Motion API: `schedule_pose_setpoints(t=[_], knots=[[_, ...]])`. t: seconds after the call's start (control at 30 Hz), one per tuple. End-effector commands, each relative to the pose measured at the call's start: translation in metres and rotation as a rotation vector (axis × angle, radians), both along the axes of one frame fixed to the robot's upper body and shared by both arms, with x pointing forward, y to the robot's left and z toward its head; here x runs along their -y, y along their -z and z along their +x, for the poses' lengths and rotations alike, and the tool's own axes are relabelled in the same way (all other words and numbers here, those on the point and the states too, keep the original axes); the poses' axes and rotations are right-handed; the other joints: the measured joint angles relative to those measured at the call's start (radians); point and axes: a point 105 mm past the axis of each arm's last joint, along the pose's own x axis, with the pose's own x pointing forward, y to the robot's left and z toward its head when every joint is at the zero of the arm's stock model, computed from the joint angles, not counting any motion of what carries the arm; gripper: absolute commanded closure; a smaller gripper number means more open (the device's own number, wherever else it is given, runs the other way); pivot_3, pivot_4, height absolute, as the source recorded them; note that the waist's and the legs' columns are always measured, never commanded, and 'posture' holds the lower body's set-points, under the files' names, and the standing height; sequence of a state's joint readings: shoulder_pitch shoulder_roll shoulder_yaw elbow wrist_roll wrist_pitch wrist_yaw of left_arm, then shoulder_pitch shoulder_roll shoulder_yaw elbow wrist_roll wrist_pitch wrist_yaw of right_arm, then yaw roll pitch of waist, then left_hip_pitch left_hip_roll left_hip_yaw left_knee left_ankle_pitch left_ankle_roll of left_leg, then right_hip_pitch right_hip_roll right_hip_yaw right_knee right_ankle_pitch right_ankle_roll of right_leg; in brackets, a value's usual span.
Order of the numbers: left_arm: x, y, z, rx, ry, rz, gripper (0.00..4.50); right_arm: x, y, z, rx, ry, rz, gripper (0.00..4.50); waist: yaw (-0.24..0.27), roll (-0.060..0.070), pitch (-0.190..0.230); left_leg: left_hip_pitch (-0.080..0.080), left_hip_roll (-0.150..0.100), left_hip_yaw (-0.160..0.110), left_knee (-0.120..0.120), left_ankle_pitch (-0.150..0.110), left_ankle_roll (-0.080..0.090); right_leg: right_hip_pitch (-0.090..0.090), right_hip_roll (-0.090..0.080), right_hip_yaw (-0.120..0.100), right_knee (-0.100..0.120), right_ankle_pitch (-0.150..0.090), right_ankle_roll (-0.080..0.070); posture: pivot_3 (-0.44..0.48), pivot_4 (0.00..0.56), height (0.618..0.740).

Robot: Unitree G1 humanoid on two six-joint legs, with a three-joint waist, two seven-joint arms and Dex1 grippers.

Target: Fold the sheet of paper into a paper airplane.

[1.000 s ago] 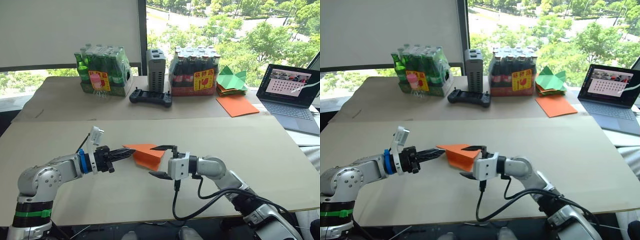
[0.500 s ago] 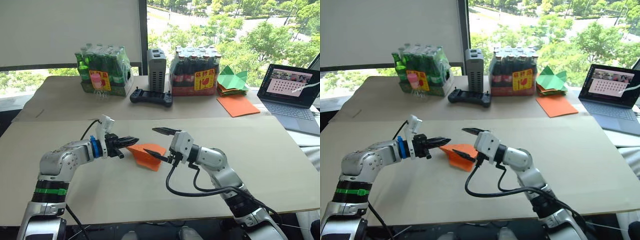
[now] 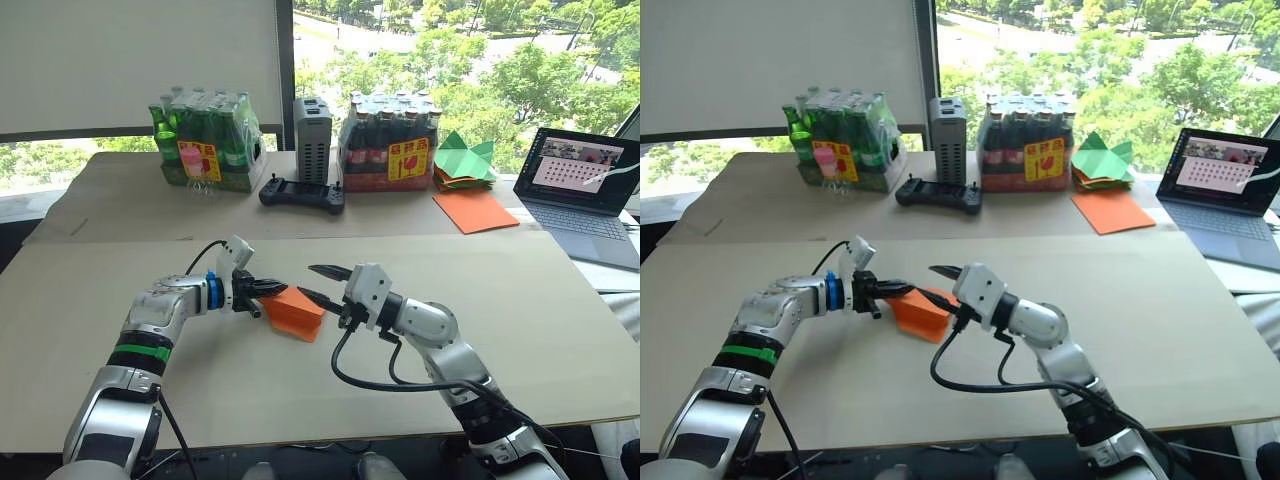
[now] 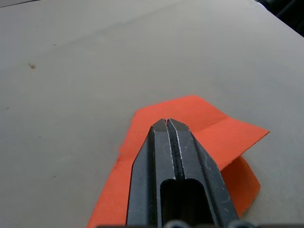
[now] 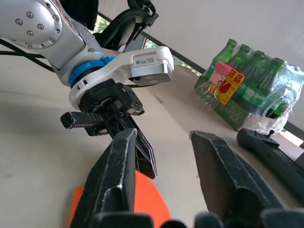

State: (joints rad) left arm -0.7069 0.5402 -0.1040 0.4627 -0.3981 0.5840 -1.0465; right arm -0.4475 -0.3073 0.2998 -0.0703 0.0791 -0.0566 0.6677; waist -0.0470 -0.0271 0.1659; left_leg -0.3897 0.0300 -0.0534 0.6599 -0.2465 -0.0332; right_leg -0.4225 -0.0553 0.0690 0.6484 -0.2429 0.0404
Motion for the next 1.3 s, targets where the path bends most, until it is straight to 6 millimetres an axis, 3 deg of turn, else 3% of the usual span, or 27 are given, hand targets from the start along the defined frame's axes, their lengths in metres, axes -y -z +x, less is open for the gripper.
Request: schedule_pose_setpoints(t=[0.03, 0.07, 0.1, 0.5, 0.83, 1.03, 1.3], knots=[[0.006, -0.011, 0.001, 0.047, 0.041, 0.003, 4.50, 0.002, -0.013, -0.004, 0.045, 0.008, 0.020, 4.02, 0.000, 0.000, 0.000, 0.000, 0.000, 0.000, 0.000, 0.000, 0.000, 0.000, 0.000, 0.000, 0.000, 0.000, 0.000, 0.000, 0.150, 0.740], [0.006, -0.009, 0.001, 0.047, 0.046, 0.007, 4.50, 0.003, -0.012, -0.004, 0.043, 0.010, 0.018, 4.38, 0.000, 0.000, 0.000, 0.000, 0.000, 0.000, 0.000, 0.000, 0.000, 0.000, 0.000, 0.000, 0.000, 0.000, 0.000, 0.000, 0.150, 0.740], [0.007, -0.008, 0.000, 0.046, 0.049, 0.008, 4.50, 0.003, -0.011, -0.004, 0.041, 0.012, 0.014, 4.45, 0.001, 0.000, 0.000, 0.000, 0.000, 0.000, 0.000, 0.000, 0.000, 0.000, 0.000, 0.000, 0.000, 0.000, 0.000, 0.000, 0.150, 0.740], [0.002, -0.003, -0.017, 0.037, 0.061, 0.013, 4.50, 0.004, 0.001, -0.003, 0.009, 0.023, -0.022, 4.45, 0.000, 0.000, 0.000, 0.000, 0.000, 0.000, 0.000, 0.000, 0.000, 0.000, 0.000, 0.000, 0.001, 0.000, 0.000, 0.000, 0.150, 0.740], [-0.007, 0.013, -0.028, 0.002, 0.015, 0.027, 4.50, 0.003, 0.007, 0.000, -0.018, 0.022, -0.046, 4.45, 0.002, 0.000, 0.000, 0.000, 0.000, 0.000, 0.000, 0.000, 0.000, 0.000, 0.000, 0.000, 0.000, 0.000, 0.000, 0.000, 0.150, 0.740], [-0.011, 0.031, -0.028, -0.024, -0.014, 0.050, 4.50, 0.004, 0.025, 0.010, -0.282, 0.079, 0.003, 4.45, 0.001, 0.000, 0.000, 0.001, 0.000, 0.000, 0.000, 0.000, 0.000, 0.000, 0.000, 0.000, 0.001, 0.000, 0.000, 0.000, 0.150, 0.740], [-0.012, 0.031, -0.027, -0.011, -0.015, 0.058, 4.50, 0.009, 0.032, 0.020, -0.555, 0.154, 0.114, 4.45, 0.002, 0.000, 0.000, 0.001, 0.000, 0.000, 0.001, 0.000, 0.000, 0.001, 0.000, 0.000, 0.001, 0.000, 0.000, 0.000, 0.150, 0.740]])
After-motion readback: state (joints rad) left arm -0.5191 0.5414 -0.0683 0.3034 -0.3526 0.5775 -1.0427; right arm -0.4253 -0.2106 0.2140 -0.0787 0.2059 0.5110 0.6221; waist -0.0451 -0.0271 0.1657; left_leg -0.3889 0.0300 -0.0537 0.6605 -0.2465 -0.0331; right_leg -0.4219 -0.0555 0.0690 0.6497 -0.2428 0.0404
